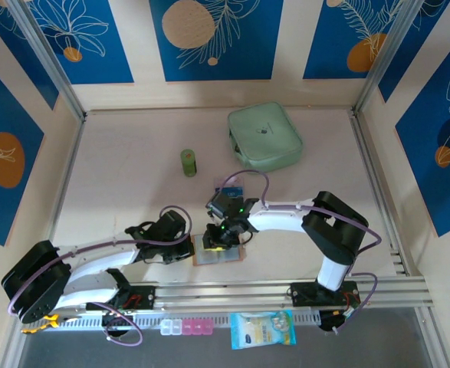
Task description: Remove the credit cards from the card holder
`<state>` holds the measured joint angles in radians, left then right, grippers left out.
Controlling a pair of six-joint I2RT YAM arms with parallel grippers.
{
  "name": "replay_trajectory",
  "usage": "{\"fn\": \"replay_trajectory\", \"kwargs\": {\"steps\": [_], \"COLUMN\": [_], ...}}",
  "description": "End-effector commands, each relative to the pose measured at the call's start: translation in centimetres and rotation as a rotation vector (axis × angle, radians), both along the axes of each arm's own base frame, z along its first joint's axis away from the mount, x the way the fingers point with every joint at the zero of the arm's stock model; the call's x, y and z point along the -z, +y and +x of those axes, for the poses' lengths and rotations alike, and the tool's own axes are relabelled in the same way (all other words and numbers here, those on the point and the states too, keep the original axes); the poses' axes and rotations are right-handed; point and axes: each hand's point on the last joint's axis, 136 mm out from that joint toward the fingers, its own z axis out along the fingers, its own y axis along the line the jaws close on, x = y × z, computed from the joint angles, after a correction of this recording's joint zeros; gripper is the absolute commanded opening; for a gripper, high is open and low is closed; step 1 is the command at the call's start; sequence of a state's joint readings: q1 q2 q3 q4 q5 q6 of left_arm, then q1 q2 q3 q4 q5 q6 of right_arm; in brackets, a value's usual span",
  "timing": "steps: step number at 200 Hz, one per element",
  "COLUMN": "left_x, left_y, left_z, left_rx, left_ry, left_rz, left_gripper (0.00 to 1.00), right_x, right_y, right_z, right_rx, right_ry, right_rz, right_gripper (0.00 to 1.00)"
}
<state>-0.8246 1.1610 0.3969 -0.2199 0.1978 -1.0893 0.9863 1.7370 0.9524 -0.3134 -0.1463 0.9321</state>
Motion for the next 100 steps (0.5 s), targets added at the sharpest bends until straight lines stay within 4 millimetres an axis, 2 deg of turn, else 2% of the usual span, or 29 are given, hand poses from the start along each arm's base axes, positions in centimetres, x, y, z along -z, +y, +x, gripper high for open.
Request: {"fn": "replay_trajectory", "kwargs": {"steps": [1,59,100], "left_x": [1.0,0.5,-1.4], "left_y": [1.1,0.8,-0.2], "left_z": [-0.2,0.1,1.0], "left_rx": [0.005,0.002,0.009], "left_ry": [0.003,-0.002,-0.038], "left_rz": [0.048,0.039,0.005], "left_gripper": [0.02,0.02,0.03], "right_x": [-0.2,0.1,0.4], "right_y": [-2.1,-2.7,-2.7], "right_z": [-0.1,-0.1,-0.2], "right_rx": [0.007,0.013,0.022], "right_ry": [-0.018,0.003,0.016], "right_rz": [-0.084,-0.057,-0.020], "right_gripper": [0.29,0.29,0.28]}}
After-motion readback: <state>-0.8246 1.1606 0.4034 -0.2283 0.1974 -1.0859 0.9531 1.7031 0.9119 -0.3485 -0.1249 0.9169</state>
